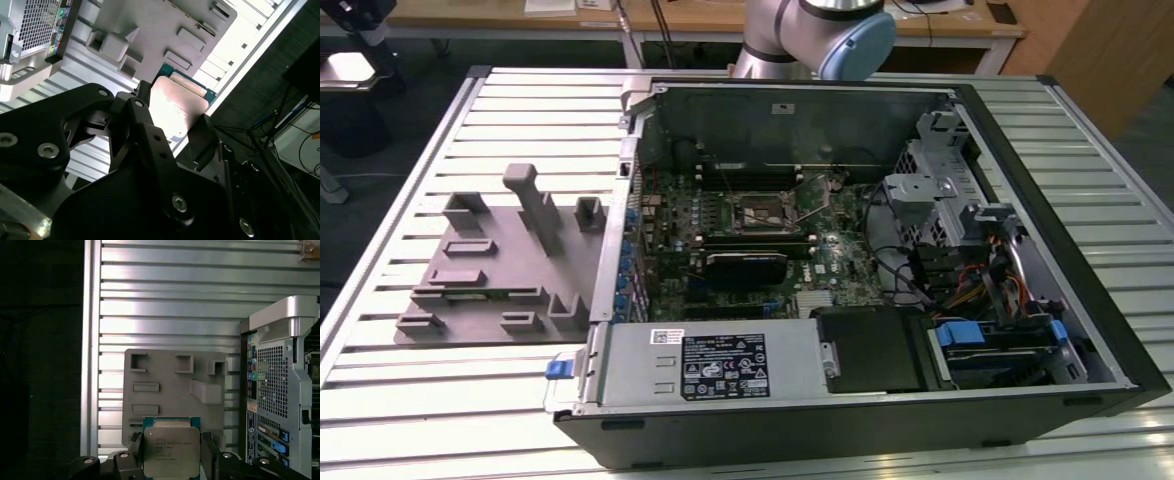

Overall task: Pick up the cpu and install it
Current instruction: 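Pick up the cpu and move it towards the insertion slot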

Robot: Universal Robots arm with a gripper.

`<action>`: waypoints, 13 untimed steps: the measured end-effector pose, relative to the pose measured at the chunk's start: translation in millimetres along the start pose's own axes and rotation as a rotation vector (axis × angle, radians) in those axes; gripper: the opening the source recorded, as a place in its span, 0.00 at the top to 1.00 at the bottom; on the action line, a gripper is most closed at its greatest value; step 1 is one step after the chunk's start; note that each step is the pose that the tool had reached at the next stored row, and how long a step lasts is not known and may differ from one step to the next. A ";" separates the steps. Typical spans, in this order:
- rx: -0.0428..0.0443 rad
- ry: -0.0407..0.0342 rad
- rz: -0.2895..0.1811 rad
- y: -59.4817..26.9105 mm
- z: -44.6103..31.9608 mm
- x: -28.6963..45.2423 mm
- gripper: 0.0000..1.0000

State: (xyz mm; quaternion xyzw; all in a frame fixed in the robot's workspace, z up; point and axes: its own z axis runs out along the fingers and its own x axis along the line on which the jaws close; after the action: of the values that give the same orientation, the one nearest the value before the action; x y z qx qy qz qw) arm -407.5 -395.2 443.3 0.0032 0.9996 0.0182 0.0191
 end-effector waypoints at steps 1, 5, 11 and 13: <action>0.0000 0.0000 0.000 0.0 0.1 -1.4 0.46; 0.0000 0.0000 0.000 0.0 0.2 -6.7 0.46; 0.0000 -0.0001 0.000 0.1 0.6 -15.2 0.46; 0.0000 0.0000 0.000 0.1 0.7 -18.2 0.46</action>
State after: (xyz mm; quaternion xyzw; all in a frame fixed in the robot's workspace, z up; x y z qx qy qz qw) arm -389.3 -395.2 443.3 0.0032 0.9996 0.0182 0.0192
